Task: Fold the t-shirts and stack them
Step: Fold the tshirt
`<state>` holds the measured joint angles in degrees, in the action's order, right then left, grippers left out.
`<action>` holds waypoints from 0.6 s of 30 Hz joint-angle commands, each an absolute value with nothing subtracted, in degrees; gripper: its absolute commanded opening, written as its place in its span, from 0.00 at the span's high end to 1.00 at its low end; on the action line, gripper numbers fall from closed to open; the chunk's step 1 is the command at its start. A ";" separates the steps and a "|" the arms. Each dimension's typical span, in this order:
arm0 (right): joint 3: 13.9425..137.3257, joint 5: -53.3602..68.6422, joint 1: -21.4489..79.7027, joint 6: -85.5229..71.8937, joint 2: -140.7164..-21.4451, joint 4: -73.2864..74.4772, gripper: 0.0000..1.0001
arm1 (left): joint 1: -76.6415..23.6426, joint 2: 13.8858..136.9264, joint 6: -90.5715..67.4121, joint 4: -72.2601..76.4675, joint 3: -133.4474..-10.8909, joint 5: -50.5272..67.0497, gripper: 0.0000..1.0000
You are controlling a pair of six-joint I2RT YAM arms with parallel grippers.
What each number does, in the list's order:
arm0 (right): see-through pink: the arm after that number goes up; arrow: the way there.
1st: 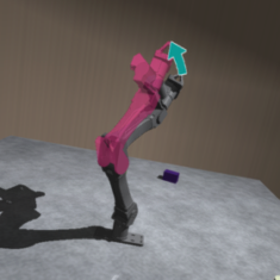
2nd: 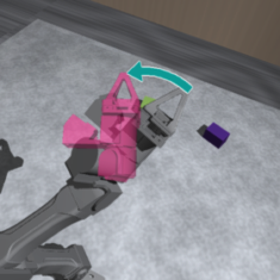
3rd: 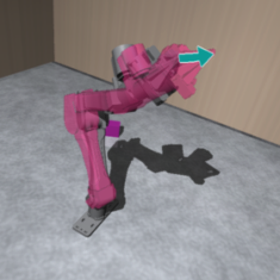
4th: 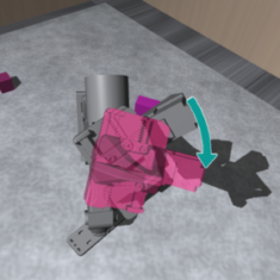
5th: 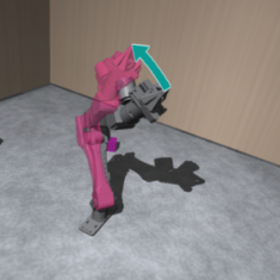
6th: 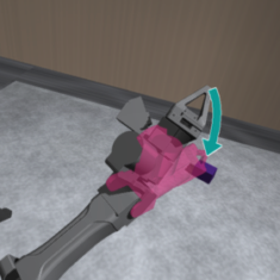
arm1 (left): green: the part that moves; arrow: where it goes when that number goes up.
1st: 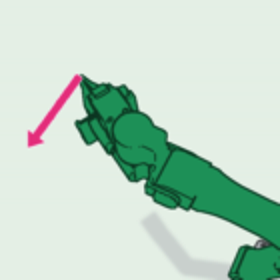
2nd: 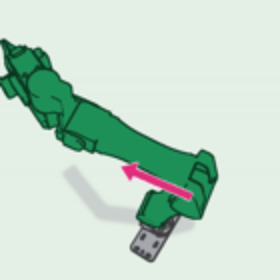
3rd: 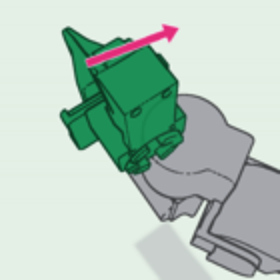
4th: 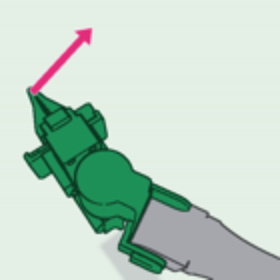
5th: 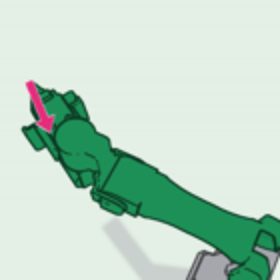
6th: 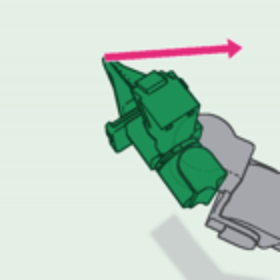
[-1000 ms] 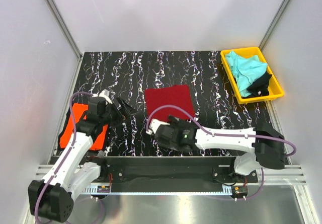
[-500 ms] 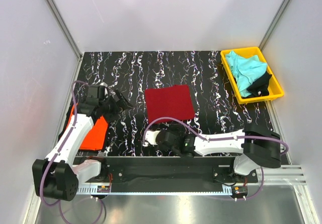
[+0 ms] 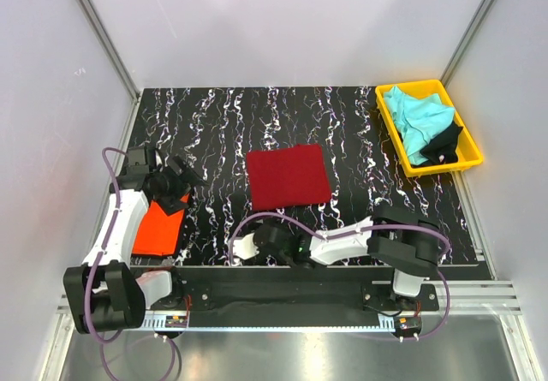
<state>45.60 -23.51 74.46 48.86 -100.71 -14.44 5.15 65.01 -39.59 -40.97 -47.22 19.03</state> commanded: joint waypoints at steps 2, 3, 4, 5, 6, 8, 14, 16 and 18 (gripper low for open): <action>46.05 -17.32 73.04 50.97 -104.94 -14.15 0.35 | 7.56 64.78 -36.39 -40.69 -47.46 23.38 0.01; 46.23 -16.97 71.82 51.41 -105.64 -14.06 0.36 | 7.91 64.69 -36.21 -40.78 -47.20 24.07 0.01; 46.40 -16.70 71.20 51.68 -105.91 -13.98 0.38 | 8.61 64.69 -36.04 -40.96 -47.11 24.26 0.01; 46.58 -16.18 70.32 51.94 -106.00 -13.71 0.39 | 8.87 64.60 -35.95 -41.04 -46.94 24.52 0.01; 46.84 -15.13 69.79 52.38 -106.26 -13.36 0.41 | 9.14 64.60 -36.03 -41.04 -46.67 24.78 0.01; 47.46 -13.98 67.94 52.82 -106.43 -12.92 0.42 | 9.49 64.51 -35.86 -41.04 -46.41 25.49 0.01; 49.57 -10.64 65.57 54.58 -108.37 -12.39 0.42 | 9.76 64.95 -35.42 -41.04 -46.14 26.72 0.01; 50.36 -10.46 65.48 55.28 -109.42 -12.22 0.42 | 9.84 65.13 -35.25 -41.04 -46.41 26.37 0.01; 50.80 -9.85 64.95 55.28 -109.95 -12.13 0.43 | 9.93 65.65 -35.33 -41.04 -46.49 26.72 0.01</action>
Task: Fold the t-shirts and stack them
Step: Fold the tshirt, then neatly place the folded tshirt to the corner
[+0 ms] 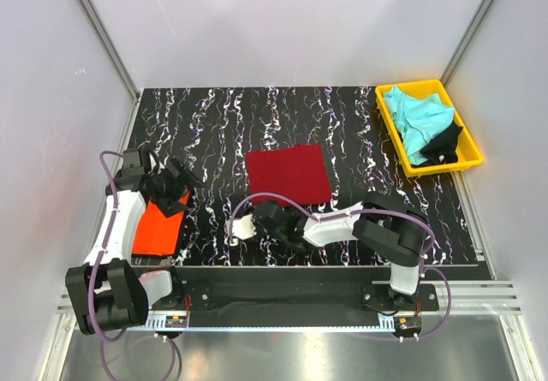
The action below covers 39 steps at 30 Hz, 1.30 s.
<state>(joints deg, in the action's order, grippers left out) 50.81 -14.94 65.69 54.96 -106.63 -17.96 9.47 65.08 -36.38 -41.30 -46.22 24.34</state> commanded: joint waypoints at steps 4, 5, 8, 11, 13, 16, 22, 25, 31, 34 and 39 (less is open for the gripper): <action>52.46 -9.49 64.07 56.42 -111.00 -10.90 0.60 | 9.93 67.50 -35.68 -40.43 -46.06 29.34 0.01; 52.82 -9.58 63.90 56.77 -111.18 -10.46 0.67 | 9.93 68.11 -35.86 -39.99 -45.36 30.14 0.01; 53.96 -8.97 62.49 56.78 -111.27 -8.88 0.79 | 10.02 70.22 -36.56 -38.06 -43.95 33.48 0.01; 54.67 -8.79 61.44 56.86 -109.70 -7.21 0.95 | 9.93 71.54 -37.35 -35.17 -42.98 35.94 0.01; 55.37 -8.88 61.09 56.95 -108.46 -6.33 1.00 | 9.93 71.98 -38.31 -33.32 -42.72 37.88 0.01; 56.33 -7.65 60.47 56.78 -105.56 -4.31 1.00 | 9.93 72.42 -39.99 -29.02 -41.66 40.60 0.01; 57.22 -5.28 58.98 55.72 -100.29 -1.93 1.00 | 9.49 75.67 -44.64 -17.33 -38.50 46.76 0.01; 57.30 -4.48 58.10 55.63 -98.27 -1.32 1.00 | 6.86 76.72 -48.51 -10.91 -37.18 46.23 0.01; 57.74 -2.99 56.43 54.85 -96.33 -0.88 1.00 | -2.28 81.12 -57.39 1.30 -38.23 42.02 0.01; 57.83 -1.94 55.46 53.97 -94.93 -0.70 1.00 | -5.44 85.07 -59.23 4.57 -39.46 39.56 0.01; 58.62 -0.44 53.97 53.18 -92.90 -0.53 1.00 | -10.09 90.35 -61.34 6.15 -43.06 36.31 0.01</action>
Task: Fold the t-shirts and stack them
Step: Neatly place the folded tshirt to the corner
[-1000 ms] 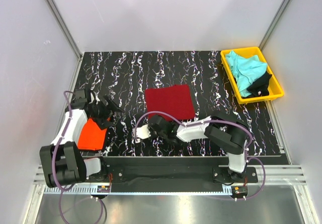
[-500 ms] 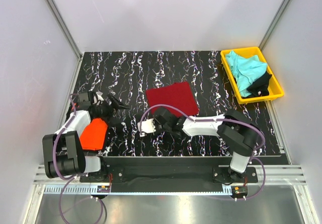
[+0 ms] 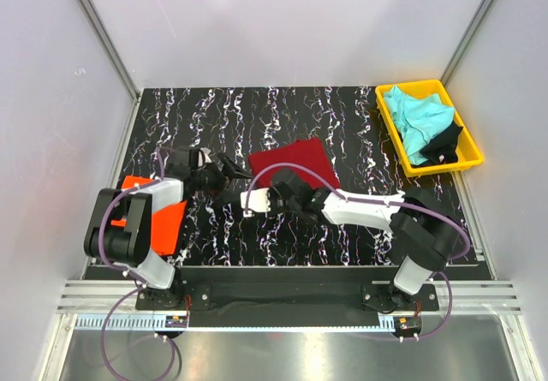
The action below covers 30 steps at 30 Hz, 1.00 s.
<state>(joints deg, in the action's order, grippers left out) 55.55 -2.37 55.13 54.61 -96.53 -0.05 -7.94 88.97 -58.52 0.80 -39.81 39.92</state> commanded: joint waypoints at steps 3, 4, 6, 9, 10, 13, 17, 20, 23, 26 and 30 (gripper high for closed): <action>59.06 -0.18 52.91 52.47 -91.85 -0.53 1.00 | -12.29 93.24 -63.18 8.69 -44.12 33.40 0.01; 59.24 1.48 52.56 52.12 -91.67 -0.53 1.00 | -12.65 94.21 -63.98 9.92 -44.56 33.14 0.01; 59.50 2.11 52.30 51.95 -91.49 -0.53 1.00 | -13.79 97.72 -66.34 13.26 -45.35 32.96 0.01; 59.85 2.72 51.59 51.33 -91.32 -0.53 1.00 | -15.20 101.07 -68.11 14.59 -47.28 31.29 0.01; 59.94 3.07 51.42 50.81 -90.97 -0.53 1.00 | -15.47 101.60 -68.72 15.29 -47.37 30.51 0.01; 60.03 3.95 50.63 49.40 -90.53 -0.62 1.00 | -16.00 103.09 -70.92 17.14 -48.33 27.78 0.01; 59.50 4.83 50.01 47.82 -89.83 -0.97 1.00 | -16.35 106.34 -73.21 17.66 -50.88 26.81 0.07; 59.50 4.31 49.66 46.32 -89.74 -1.58 1.00 | -16.61 109.50 -75.58 19.86 -52.99 27.16 0.14; 59.59 3.87 49.66 44.65 -89.74 -2.28 1.00 | -16.52 112.23 -77.34 22.40 -54.66 28.21 0.23; 59.68 3.60 49.48 42.98 -89.74 -2.72 1.00 | -16.52 112.85 -77.26 22.77 -55.98 27.86 0.44; 60.03 2.29 49.48 39.56 -89.39 -2.72 0.88 | -16.44 111.54 -75.33 19.96 -57.65 27.34 0.72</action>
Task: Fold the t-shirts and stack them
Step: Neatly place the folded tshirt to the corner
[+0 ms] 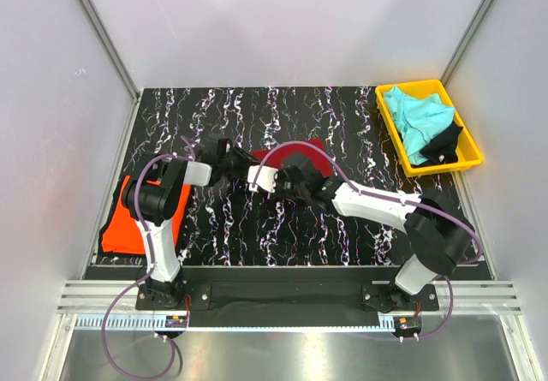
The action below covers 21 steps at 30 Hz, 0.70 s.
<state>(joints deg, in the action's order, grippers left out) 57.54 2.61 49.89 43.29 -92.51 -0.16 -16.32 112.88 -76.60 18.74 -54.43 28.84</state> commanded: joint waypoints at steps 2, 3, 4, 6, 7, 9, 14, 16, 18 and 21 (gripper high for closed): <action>60.20 1.06 49.48 34.91 -88.60 -2.64 0.57 | -16.35 110.31 -74.63 19.16 -58.01 26.55 0.90; 60.29 0.36 49.48 33.07 -88.07 -2.46 0.50 | -16.35 109.78 -73.92 18.20 -59.05 26.19 0.94; 60.38 -1.74 49.48 29.31 -86.41 -1.24 0.43 | -16.35 109.34 -72.87 14.97 -59.93 25.84 1.00; 59.68 -3.42 49.48 26.21 -83.86 1.39 0.36 | -16.44 107.50 -68.31 10.74 -63.17 24.09 1.00; 59.07 -5.08 49.48 23.93 -80.89 2.89 0.32 | -16.44 106.79 -66.81 6.98 -64.15 23.30 1.00; 56.88 -6.32 49.48 22.07 -77.62 4.91 0.28 | -16.44 104.69 -63.12 2.92 -66.52 21.01 1.00; 52.04 -11.16 49.48 17.06 -64.09 11.07 0.26 | -16.43 100.38 -56.62 -5.09 -69.08 14.09 1.00; 51.42 -12.03 49.48 15.04 -59.10 13.78 0.24 | -15.91 99.93 -54.94 -10.33 -71.80 11.88 1.00; 52.03 -13.61 49.48 12.24 -56.44 16.16 0.24 | -14.77 99.67 -53.53 -12.82 -73.90 9.33 1.00; 53.35 -16.08 49.48 9.41 -53.01 21.87 0.25 | -13.28 99.14 -52.82 -18.01 -76.28 4.76 1.00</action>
